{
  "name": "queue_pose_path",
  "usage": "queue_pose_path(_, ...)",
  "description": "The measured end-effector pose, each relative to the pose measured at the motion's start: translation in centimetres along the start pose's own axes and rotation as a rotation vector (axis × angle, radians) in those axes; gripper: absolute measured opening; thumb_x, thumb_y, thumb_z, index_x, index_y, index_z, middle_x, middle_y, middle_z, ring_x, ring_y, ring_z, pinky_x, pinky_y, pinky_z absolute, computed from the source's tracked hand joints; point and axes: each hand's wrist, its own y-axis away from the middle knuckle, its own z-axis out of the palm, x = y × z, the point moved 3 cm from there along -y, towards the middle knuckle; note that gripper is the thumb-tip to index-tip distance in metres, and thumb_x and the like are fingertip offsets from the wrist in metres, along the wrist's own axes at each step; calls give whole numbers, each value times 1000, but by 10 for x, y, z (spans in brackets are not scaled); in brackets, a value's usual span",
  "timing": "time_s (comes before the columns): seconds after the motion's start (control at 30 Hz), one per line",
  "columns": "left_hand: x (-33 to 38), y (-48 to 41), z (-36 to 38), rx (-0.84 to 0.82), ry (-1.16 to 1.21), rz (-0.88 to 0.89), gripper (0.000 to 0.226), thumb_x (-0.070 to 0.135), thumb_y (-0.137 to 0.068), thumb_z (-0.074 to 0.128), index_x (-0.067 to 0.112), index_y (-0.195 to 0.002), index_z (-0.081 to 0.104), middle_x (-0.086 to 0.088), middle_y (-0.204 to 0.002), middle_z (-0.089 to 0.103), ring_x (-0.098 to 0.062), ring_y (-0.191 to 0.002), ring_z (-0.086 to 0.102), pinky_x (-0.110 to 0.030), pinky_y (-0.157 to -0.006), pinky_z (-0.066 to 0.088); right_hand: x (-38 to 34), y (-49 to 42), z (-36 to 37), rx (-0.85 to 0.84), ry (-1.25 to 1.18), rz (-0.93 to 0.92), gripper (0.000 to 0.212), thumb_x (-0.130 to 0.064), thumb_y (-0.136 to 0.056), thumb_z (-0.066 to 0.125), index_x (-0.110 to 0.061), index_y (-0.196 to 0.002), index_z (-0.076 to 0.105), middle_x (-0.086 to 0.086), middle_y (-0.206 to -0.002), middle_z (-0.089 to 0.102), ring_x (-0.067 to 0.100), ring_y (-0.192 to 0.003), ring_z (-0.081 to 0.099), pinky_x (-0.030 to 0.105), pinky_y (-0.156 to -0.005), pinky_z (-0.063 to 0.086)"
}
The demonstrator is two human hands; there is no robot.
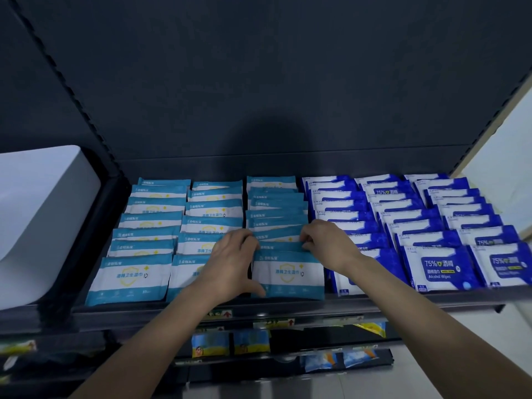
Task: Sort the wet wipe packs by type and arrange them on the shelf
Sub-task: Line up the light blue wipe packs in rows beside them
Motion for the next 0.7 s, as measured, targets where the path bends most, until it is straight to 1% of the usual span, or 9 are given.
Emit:
queue_pose_path(0.13, -8, 8, 4, 53, -1, -4, 79, 53, -61, 82, 12, -123, 53, -10, -136, 41, -28, -127, 37, -40, -105, 34, 0, 4, 0, 49, -12, -2, 16, -15, -96, 52, -9, -106, 64, 7, -109, 58, 19, -95, 56, 26, -78, 45)
queue_pose_path(0.2, -9, 10, 7, 71, -10, -5, 77, 50, -61, 83, 12, -121, 54, -10, -133, 44, -28, -124, 40, -42, -104, 37, 0, 6, -1, 58, -6, -6, 18, -14, -96, 51, -9, -107, 65, 7, -109, 58, 19, -95, 56, 25, -76, 45)
queue_pose_path(0.3, -7, 9, 5, 73, 3, -8, 74, 52, -63, 81, 13, -120, 54, -8, -134, 43, -25, -126, 37, -34, -103, 31, 0, 6, -3, 52, 1, -14, 20, -13, -97, 50, -9, -108, 66, 8, -110, 59, 19, -95, 57, 25, -76, 46)
queue_pose_path(0.4, -6, 3, -6, 123, 43, -23, 55, 53, -73, 74, 10, -106, 60, -8, -128, 48, -26, -122, 40, -31, -97, 32, 1, 3, -6, 66, 21, -23, 23, -13, -98, 48, -8, -110, 67, 9, -110, 59, 20, -96, 57, 25, -77, 46)
queue_pose_path(0.43, -5, 1, -9, 147, 65, -26, 49, 49, -79, 70, 9, -105, 61, -9, -124, 51, -25, -118, 43, -29, -94, 34, 1, 2, -8, 86, 33, -26, 24, -13, -98, 48, -8, -112, 66, 10, -110, 59, 21, -97, 57, 25, -77, 45)
queue_pose_path(0.5, -2, -7, -15, 159, 144, -67, 41, 40, -89, 62, 8, -114, 58, -8, -120, 51, -21, -111, 45, -21, -88, 34, 1, -2, -10, 120, 64, -29, 22, -11, -97, 49, -7, -111, 65, 10, -108, 59, 23, -98, 56, 25, -75, 43)
queue_pose_path(0.6, -2, -20, -18, 160, 263, -209, 39, 26, -97, 53, 7, -130, 48, -9, -129, 46, -18, -112, 48, -18, -89, 36, 0, -7, -8, 99, 99, -10, 18, -11, -96, 50, -6, -106, 63, 10, -106, 59, 23, -95, 57, 23, -71, 42)
queue_pose_path(0.63, -3, -23, -18, 172, 293, -252, 36, 22, -97, 53, 6, -129, 48, -10, -127, 47, -19, -110, 50, -20, -87, 38, 0, -8, -7, 86, 91, 5, 18, -12, -96, 51, -6, -108, 63, 10, -108, 57, 22, -94, 57, 22, -70, 42)
queue_pose_path(0.7, -7, -28, -18, 191, 335, -315, 22, 15, -96, 53, 5, -116, 53, -10, -111, 53, -19, -98, 52, -19, -75, 38, 1, -8, -7, 98, 59, 38, 18, -14, -95, 53, -6, -109, 62, 10, -108, 55, 21, -90, 57, 22, -68, 42)
